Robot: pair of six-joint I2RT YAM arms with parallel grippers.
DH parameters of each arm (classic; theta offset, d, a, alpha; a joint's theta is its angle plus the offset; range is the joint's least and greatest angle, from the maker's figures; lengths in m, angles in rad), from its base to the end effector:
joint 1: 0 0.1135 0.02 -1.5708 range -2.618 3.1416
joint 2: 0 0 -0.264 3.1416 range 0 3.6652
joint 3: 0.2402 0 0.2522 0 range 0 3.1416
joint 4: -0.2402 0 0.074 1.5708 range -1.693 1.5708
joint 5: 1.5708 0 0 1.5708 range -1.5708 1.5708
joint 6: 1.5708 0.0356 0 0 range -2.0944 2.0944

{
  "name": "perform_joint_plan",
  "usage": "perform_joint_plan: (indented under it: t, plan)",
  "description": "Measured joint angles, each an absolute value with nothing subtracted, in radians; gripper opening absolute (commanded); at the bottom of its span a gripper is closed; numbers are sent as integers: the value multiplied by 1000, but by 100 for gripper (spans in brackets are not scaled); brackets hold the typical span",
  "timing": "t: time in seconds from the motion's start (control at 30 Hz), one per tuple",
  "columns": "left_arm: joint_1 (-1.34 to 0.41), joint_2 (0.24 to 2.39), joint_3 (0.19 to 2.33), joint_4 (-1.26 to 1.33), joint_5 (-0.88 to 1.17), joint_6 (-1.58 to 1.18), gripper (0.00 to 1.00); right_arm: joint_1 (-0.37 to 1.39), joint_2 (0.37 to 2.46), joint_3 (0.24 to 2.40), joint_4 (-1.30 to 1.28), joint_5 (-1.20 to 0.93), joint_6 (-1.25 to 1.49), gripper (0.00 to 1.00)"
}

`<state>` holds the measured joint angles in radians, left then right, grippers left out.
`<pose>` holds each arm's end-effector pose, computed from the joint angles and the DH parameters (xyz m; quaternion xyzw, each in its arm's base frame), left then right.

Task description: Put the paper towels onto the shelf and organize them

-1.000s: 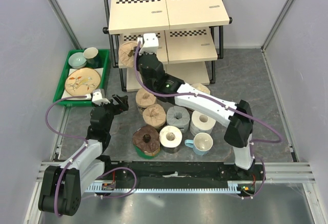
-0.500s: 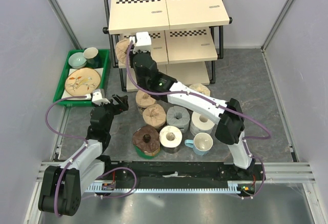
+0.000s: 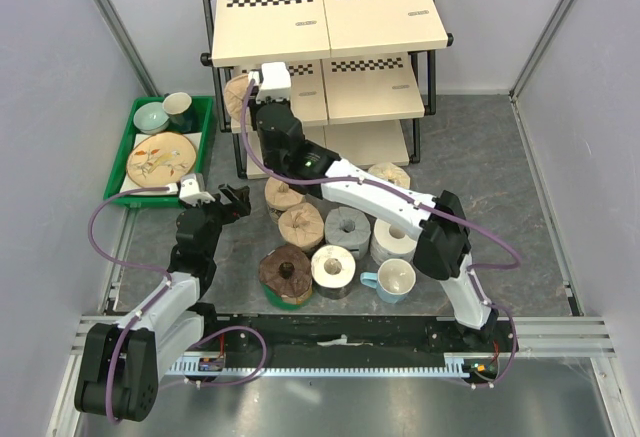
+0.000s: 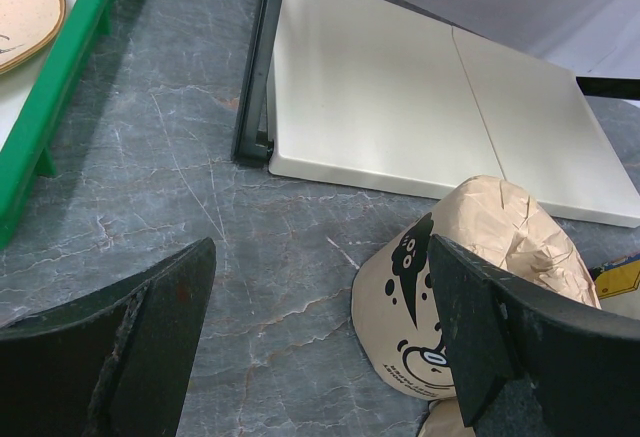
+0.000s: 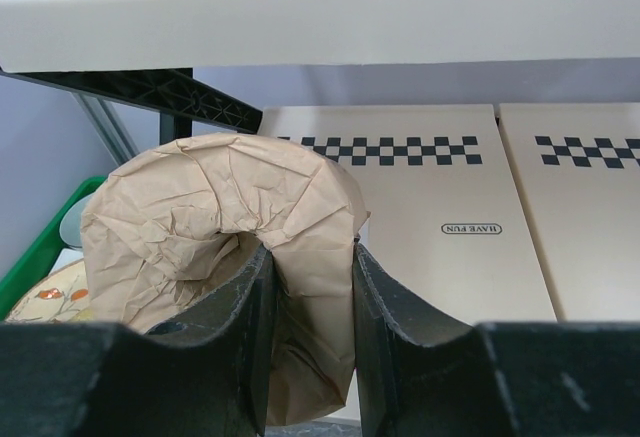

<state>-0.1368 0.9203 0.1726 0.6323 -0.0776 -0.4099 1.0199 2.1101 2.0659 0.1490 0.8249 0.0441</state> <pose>0.1879 -0.0231 0.1884 -0.1271 0.7357 -0.1515 0.6478 0.2843 0.4128 0.3994 -0.0242 0.6811 0.1142 0.7228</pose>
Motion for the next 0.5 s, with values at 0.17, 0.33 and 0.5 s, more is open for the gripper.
perform_joint_plan:
  t: [0.17,0.33,0.5]
  plan:
    - [-137,920,173,633,-78,-410,94,1007,2127,2110,117,813,54,38]
    - [-137,920,173,633,-78,-410,94,987,2128,2167,54,801,77,37]
    - [-137,920,173,632,-78,-410,94,969,2141,2261,-36,769,108,38]
